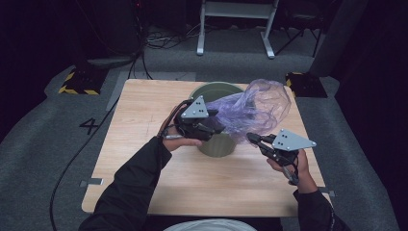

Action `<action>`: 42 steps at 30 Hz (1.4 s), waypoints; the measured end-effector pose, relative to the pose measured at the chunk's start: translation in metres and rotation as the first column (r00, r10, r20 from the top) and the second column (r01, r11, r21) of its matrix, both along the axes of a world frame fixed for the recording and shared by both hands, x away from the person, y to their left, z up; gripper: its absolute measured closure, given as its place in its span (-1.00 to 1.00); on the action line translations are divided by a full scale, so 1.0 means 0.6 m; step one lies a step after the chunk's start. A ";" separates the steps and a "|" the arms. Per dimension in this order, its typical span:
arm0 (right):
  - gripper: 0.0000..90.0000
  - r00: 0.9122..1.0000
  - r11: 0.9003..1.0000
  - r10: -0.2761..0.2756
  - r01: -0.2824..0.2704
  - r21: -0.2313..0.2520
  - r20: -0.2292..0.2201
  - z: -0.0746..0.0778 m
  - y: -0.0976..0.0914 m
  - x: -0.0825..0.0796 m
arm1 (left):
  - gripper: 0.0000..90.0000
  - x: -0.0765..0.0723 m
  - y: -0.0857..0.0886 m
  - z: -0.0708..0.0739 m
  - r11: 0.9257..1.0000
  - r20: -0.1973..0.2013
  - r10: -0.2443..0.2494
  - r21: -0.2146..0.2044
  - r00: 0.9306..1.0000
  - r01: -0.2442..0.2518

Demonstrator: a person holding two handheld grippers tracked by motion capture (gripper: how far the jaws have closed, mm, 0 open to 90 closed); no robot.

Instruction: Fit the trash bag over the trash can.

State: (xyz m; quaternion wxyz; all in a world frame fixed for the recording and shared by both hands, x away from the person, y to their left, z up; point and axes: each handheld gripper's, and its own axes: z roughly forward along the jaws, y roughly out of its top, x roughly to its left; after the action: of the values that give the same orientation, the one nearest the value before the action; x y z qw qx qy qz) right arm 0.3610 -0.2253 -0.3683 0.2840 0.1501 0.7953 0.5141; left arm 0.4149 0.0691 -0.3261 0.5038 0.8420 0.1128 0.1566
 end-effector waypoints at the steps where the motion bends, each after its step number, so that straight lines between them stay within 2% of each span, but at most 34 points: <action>1: 0.98 1.000 1.000 0.005 -0.005 -0.001 0.000 0.000 0.002 -0.001 | 0.01 -0.001 -0.003 -0.001 1.000 -0.002 -0.001 0.002 1.000 0.001; 3: 0.96 1.000 1.000 0.015 -0.015 -0.001 0.001 -0.001 0.007 -0.005 | 0.05 -0.003 -0.007 -0.004 1.000 -0.008 -0.017 0.000 1.000 0.017; 5: 0.95 1.000 1.000 0.021 -0.021 -0.004 0.005 -0.002 0.010 -0.009 | 0.00 -0.006 -0.009 -0.006 0.999 -0.012 -0.039 -0.011 0.999 0.039; 8: 0.95 1.000 1.000 0.029 -0.029 -0.008 0.002 -0.003 0.014 -0.012 | -0.22 -0.012 -0.013 -0.007 0.998 -0.015 -0.053 -0.021 0.998 0.053; 11: 0.95 1.000 1.000 0.027 -0.027 -0.014 -0.003 -0.005 0.015 -0.011 | -0.22 -0.019 -0.018 -0.006 0.999 0.003 -0.054 -0.001 0.999 0.054; 14: 0.94 1.000 1.000 0.027 -0.027 -0.013 -0.006 -0.006 0.016 -0.010 | -0.02 -0.024 -0.025 -0.007 0.999 0.033 -0.031 0.019 0.999 0.031; 16: 0.93 0.999 0.999 0.031 -0.032 -0.015 -0.006 -0.006 0.017 -0.012 | 0.32 -0.025 -0.026 -0.007 0.999 0.044 -0.030 0.035 0.999 0.028; 18: 0.91 0.999 0.999 0.034 -0.034 -0.013 -0.004 -0.006 0.018 -0.013 | 0.49 -0.024 -0.026 -0.007 0.999 0.053 -0.035 0.037 0.998 0.033; 20: 0.87 0.999 0.999 0.038 -0.038 -0.011 -0.002 -0.005 0.018 -0.015 | 0.74 -0.026 -0.025 -0.006 0.999 0.073 -0.017 0.044 0.997 0.013; 24: 0.64 0.999 0.999 0.037 -0.037 -0.008 0.001 -0.002 0.015 -0.020 | 0.91 -0.026 -0.014 -0.006 0.998 0.068 -0.034 0.046 0.997 0.031; 29: 0.18 1.000 1.000 0.009 -0.009 0.016 0.000 0.004 -0.001 -0.032 | 0.94 -0.028 0.009 -0.003 0.999 0.074 -0.030 0.037 0.997 0.027; 35: -0.14 1.000 0.999 -0.022 0.021 0.040 0.018 0.018 -0.027 -0.045 | 0.93 -0.028 0.038 -0.008 1.000 0.074 -0.023 0.017 0.997 0.022; 39: -0.25 0.996 0.994 -0.081 0.077 0.083 0.038 0.034 -0.051 -0.050 | 0.93 -0.029 0.055 -0.010 1.000 0.070 -0.021 -0.001 0.997 0.021; 42: -0.30 0.987 0.980 -0.157 0.149 0.129 0.047 0.045 -0.073 -0.043 | 0.93 -0.031 0.067 -0.009 1.000 0.073 -0.020 -0.008 0.997 0.020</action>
State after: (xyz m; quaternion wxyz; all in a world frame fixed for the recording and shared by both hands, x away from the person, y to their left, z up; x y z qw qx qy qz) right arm 0.3354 -0.2691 -0.3411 0.3352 0.2137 0.7392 0.5436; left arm 0.3966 0.1090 -0.3316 0.5127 0.8346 0.0866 0.1818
